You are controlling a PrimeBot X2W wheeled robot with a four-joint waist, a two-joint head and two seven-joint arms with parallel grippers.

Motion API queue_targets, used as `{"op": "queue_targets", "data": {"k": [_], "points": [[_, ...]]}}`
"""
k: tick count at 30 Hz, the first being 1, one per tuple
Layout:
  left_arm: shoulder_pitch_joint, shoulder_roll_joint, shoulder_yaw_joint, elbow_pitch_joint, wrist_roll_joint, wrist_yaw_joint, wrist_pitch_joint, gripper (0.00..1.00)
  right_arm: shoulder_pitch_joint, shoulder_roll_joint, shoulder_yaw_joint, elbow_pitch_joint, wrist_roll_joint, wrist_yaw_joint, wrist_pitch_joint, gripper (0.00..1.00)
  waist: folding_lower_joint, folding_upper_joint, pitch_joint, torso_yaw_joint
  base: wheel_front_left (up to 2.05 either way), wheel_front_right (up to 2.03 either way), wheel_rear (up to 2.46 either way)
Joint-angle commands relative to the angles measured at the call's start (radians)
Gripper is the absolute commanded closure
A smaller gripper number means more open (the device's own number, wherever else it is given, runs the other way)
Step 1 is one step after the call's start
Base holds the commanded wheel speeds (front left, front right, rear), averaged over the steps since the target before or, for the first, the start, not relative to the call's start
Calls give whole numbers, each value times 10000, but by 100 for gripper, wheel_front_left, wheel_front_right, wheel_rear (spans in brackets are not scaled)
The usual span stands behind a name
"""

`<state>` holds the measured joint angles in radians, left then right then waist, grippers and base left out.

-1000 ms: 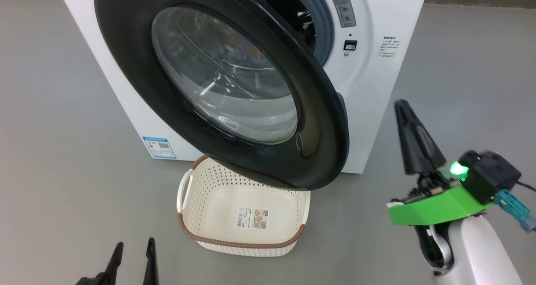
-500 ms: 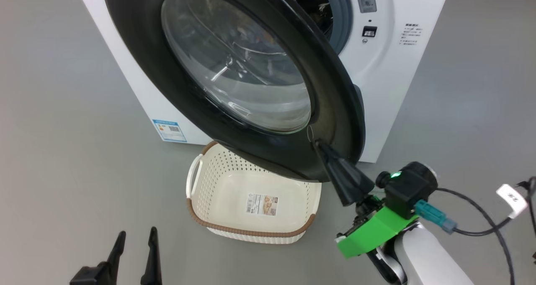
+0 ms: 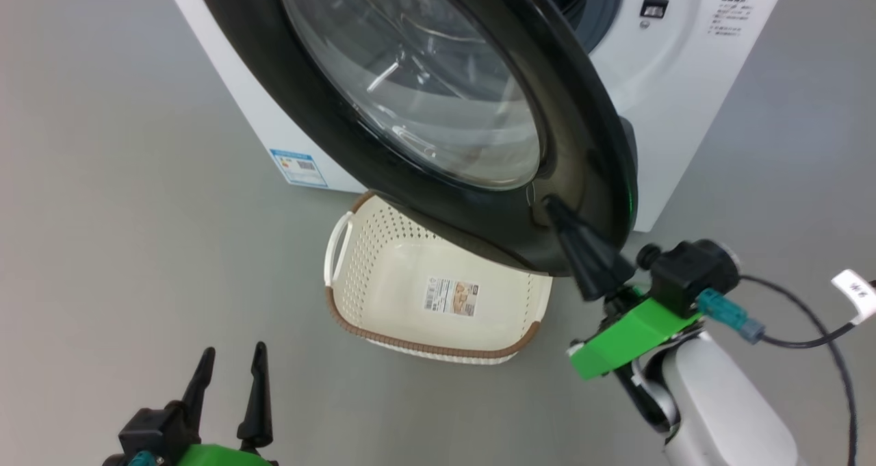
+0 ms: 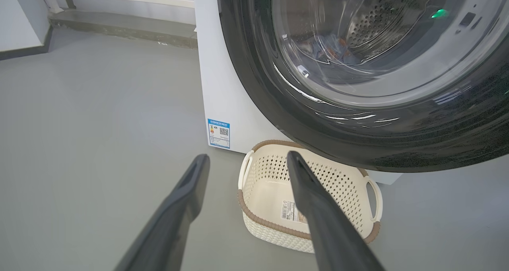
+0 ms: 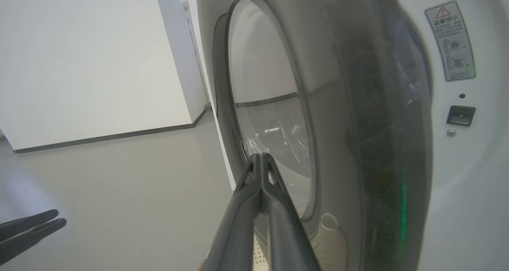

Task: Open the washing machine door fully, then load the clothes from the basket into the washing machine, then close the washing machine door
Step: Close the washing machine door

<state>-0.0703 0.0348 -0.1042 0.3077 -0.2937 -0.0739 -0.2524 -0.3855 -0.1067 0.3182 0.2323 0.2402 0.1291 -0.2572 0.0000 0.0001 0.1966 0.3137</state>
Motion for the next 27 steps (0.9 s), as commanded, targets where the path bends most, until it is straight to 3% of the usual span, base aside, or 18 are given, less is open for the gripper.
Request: {"op": "queue_targets", "data": {"k": [1, 27], "points": [[-267, 155, 360, -219, -48, -20, -93, 0, -324, 71, 36, -278, -74, 16, -46, 100, 0, -1, 236, 91, 0, 0, 0], [-909, 155, 2, -356, -537, -63, -93, 0, -1448, -186, -757, -426, -468, 16, -46, 100, 0, -1, 1560, 39, 0, 0, 0]]}}
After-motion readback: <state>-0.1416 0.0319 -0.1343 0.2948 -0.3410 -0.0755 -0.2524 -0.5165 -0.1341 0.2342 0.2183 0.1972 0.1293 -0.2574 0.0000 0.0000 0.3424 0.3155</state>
